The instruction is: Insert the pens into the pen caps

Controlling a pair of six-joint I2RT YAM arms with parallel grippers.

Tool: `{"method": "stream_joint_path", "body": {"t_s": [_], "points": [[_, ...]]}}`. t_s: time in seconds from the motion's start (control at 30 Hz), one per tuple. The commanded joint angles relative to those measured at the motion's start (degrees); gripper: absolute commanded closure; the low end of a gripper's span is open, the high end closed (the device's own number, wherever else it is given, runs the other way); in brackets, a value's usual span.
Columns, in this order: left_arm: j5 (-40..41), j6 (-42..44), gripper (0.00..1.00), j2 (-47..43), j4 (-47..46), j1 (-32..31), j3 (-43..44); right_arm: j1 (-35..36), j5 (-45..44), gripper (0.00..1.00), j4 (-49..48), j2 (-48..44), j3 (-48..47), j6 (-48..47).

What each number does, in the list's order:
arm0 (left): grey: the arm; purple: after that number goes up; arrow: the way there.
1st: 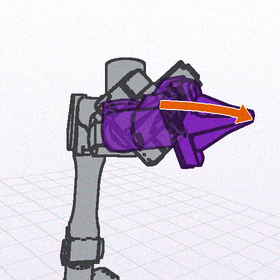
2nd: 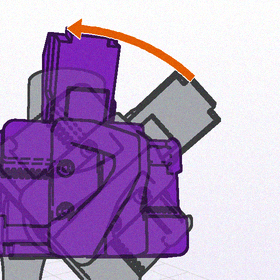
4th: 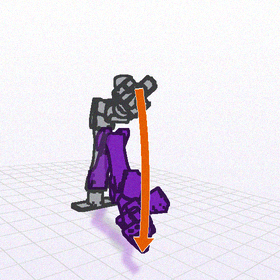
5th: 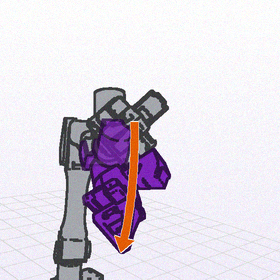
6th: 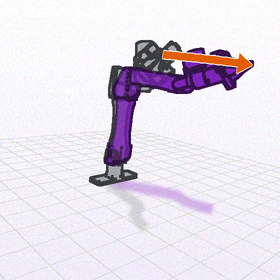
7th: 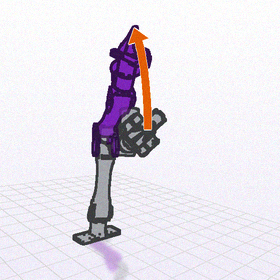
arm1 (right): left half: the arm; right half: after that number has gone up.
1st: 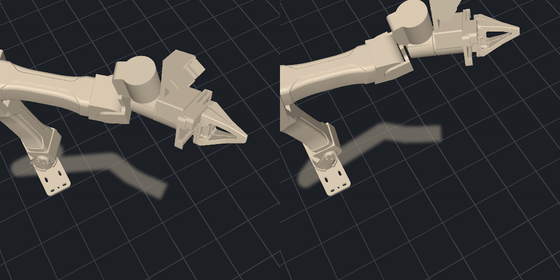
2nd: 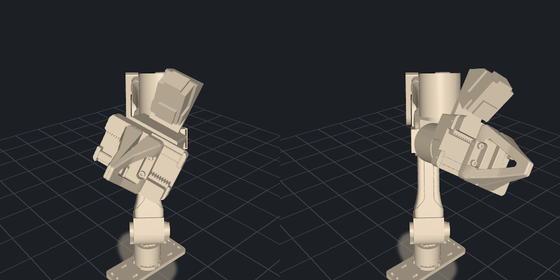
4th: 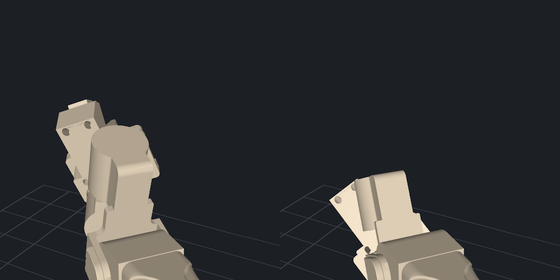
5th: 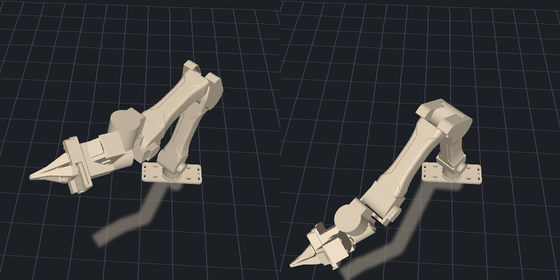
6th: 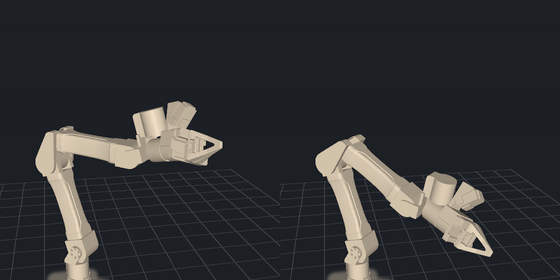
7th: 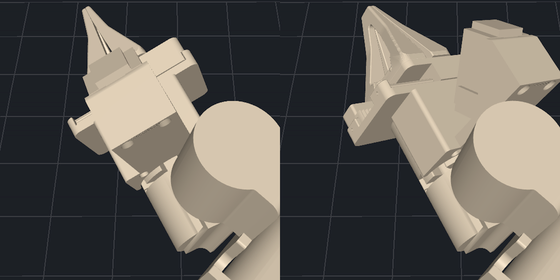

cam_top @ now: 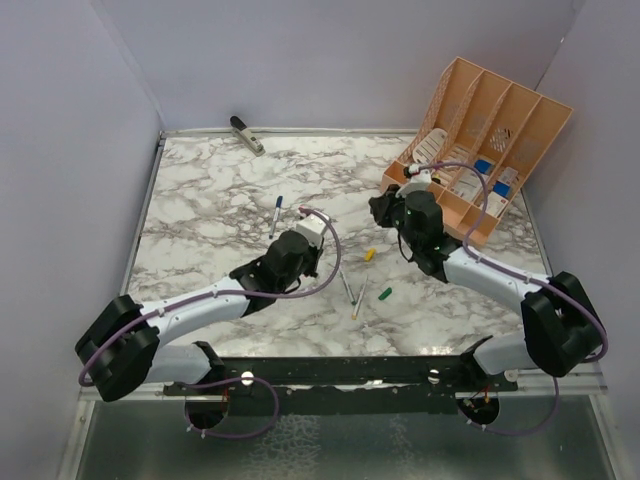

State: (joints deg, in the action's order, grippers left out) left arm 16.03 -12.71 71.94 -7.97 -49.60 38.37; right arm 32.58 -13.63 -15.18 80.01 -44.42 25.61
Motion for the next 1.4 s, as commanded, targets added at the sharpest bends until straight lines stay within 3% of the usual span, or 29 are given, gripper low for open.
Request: {"method": "stream_joint_path", "body": {"t_s": [0.0,0.17,0.37,0.8,1.37], "points": [[-6.28,2.80,1.00,-3.38,-18.49,0.47,-5.99,0.29,5.78,0.99,-26.02,-2.51,4.73,-3.25],[-11.22,1.93,1.00,-4.17,-29.79,0.56,-11.21,0.29,11.72,0.99,-37.63,-1.87,6.64,-3.10],[-15.20,0.85,1.00,-2.45,-40.36,0.65,-14.19,0.29,19.49,0.99,-40.04,-1.79,7.36,-0.05],[-17.72,-2.65,1.00,0.69,-48.72,0.68,-14.29,0.29,25.21,0.98,-48.98,-3.83,13.56,6.79],[-17.77,-4.78,1.00,2.16,-48.90,0.80,-13.29,0.46,24.35,0.99,-55.26,-3.21,16.29,13.12]]}}
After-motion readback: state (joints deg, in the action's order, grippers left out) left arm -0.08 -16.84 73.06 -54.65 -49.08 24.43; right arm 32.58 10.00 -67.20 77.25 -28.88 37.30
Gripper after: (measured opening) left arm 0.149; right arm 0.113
